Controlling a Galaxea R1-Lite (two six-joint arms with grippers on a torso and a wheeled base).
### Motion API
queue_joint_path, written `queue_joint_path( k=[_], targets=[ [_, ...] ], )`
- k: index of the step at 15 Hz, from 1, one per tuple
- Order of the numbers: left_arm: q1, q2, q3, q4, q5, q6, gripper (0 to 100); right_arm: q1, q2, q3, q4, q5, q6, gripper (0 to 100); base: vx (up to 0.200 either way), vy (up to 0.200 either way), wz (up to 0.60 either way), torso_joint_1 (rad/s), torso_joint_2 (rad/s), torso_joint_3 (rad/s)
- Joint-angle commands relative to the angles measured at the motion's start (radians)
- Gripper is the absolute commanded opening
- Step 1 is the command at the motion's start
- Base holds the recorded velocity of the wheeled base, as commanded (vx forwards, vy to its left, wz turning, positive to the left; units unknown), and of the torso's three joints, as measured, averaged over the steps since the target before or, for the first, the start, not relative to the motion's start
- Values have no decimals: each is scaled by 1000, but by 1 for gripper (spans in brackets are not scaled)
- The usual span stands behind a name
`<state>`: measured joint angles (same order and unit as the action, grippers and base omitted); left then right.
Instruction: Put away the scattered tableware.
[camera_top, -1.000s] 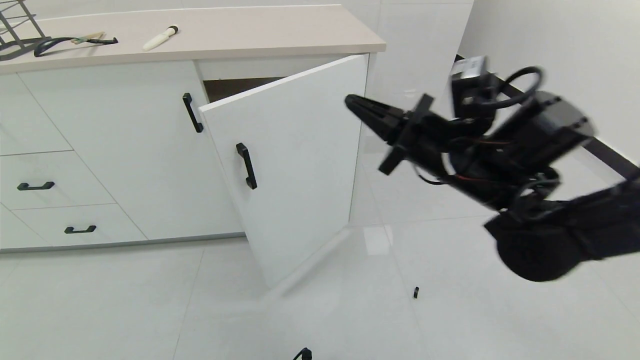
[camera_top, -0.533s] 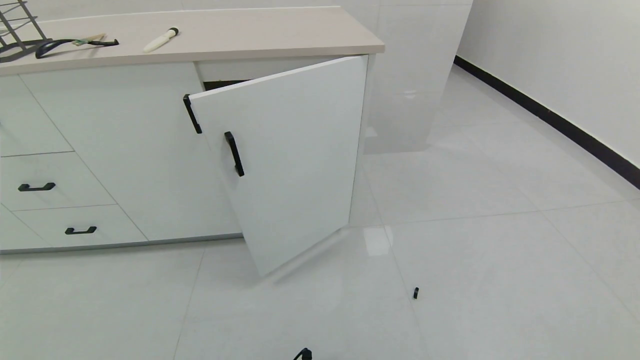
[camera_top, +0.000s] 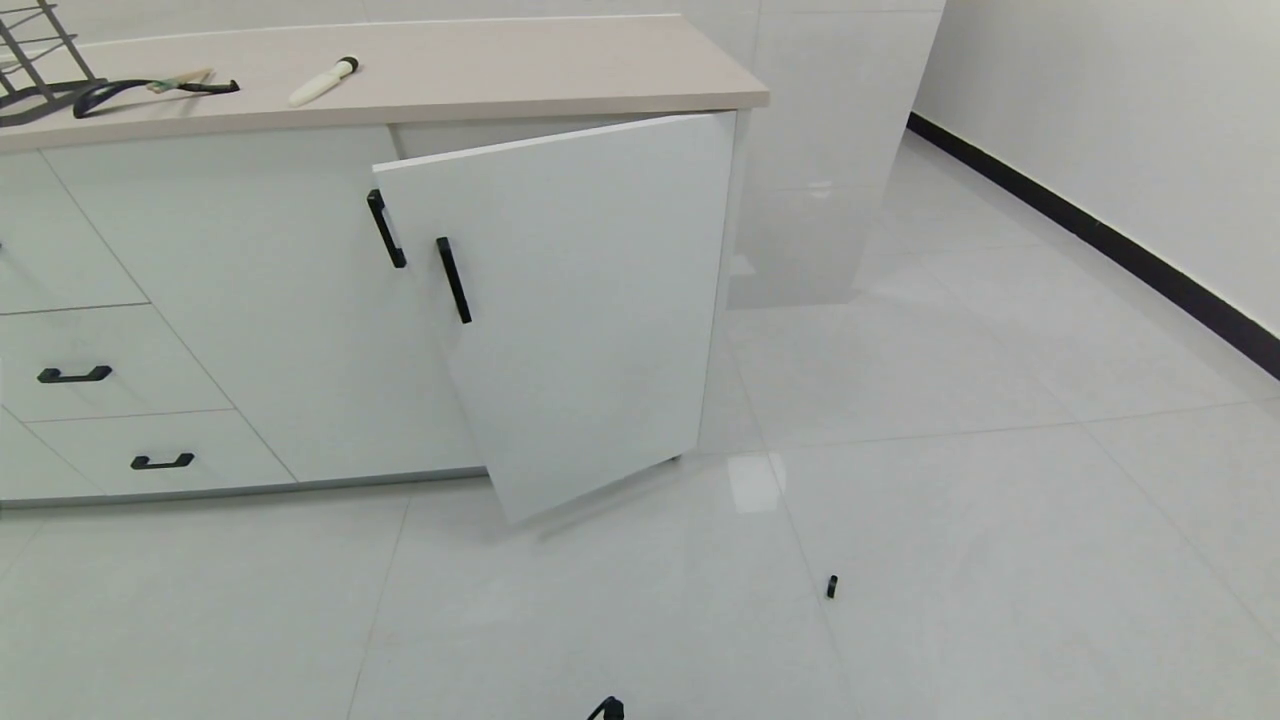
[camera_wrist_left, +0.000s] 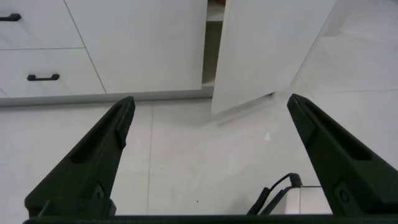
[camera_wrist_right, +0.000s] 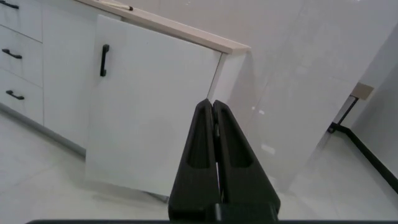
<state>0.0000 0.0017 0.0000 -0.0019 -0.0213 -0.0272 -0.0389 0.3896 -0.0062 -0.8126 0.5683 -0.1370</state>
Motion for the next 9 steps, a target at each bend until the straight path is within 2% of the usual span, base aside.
queue_joint_path(
  k=[1,3,4,6,7,8,9],
  targets=[
    [0,1,0,-1,0,-2,100,2,-313,-38,299,-24,-4,0,0,0,0,0,0,0],
    [2,1,0,-1,1,-7,100,8,-316,6,337,-34,-3,0,0,0,0,0,0,0],
    [2,1,0,-1,1,-3,100,10,-319,6,403,-80,2,0,0,0,0,0,0,0],
    [0,1,0,0,0,0,100,39,-376,6,644,-304,39,0,0,0,0,0,0,0],
    [2,1,0,-1,1,0,100,40,-390,6,751,-380,51,0,0,0,0,0,0,0],
    [2,1,0,-1,1,0,100,40,-390,6,808,-473,62,0,0,0,0,0,0,0],
    [0,1,0,-1,1,-3,100,39,-390,6,806,-553,117,0,0,0,0,0,0,0]
  ],
)
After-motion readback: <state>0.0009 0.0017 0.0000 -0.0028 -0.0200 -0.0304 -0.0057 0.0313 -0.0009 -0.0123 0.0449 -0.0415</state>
